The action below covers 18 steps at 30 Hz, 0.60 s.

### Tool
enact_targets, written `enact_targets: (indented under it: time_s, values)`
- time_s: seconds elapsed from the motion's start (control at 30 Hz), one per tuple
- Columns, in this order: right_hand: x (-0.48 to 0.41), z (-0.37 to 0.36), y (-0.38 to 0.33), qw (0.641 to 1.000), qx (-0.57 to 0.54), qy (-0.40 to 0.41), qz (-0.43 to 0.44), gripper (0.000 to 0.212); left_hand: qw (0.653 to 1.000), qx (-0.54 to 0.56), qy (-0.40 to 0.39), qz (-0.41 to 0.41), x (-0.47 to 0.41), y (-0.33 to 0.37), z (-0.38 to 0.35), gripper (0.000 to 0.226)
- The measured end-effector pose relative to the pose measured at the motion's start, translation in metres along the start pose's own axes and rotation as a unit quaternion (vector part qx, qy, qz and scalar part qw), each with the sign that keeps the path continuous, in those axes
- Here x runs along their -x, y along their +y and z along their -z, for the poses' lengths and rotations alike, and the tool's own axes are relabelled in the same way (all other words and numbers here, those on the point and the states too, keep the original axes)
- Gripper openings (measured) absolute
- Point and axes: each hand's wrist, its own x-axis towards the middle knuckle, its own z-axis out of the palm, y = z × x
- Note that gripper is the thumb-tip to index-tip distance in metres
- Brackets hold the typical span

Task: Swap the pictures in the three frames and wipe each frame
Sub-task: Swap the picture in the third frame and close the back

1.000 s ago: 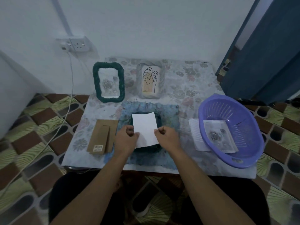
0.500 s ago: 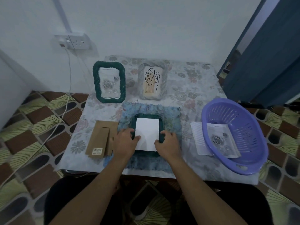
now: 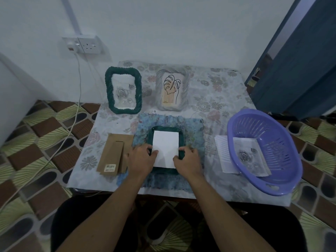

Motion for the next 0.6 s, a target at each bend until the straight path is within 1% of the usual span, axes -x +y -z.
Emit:
enact_targets:
  time_s: [0.17,0.23,0.33,0.4,0.5,0.57,0.6]
  values:
    - [0.000,0.002,-0.001,1.000,-0.010,-0.001,-0.006,0.039,1.000,0.018,-0.004,-0.003,0.001,0.001,0.005,0.025]
    - [0.003,0.003,-0.003,1.000,-0.019,0.017,0.000,0.039,1.000,0.023,0.000,-0.011,0.003,0.004,0.010,0.027]
    - [0.008,0.003,-0.014,0.994,-0.078,0.072,0.041,0.032,0.999,0.042,0.016,-0.007,0.001,0.006,0.022,0.029]
    - [0.010,0.003,-0.026,0.987,-0.123,0.072,0.074,0.029,0.997,0.060,0.039,0.001,-0.001,0.005,0.032,0.026]
    - [0.017,0.001,-0.048,0.973,-0.201,0.008,0.114,0.024,0.995,0.085,0.052,0.023,-0.003,-0.005,0.052,0.021]
    - [0.024,-0.004,-0.062,0.963,-0.228,-0.073,0.124,0.023,0.994,0.086,0.037,0.060,-0.003,-0.020,0.065,0.021]
    - [0.028,-0.009,-0.067,0.958,-0.229,-0.116,0.126,0.023,0.995,0.069,0.031,0.072,-0.003,-0.029,0.069,0.021]
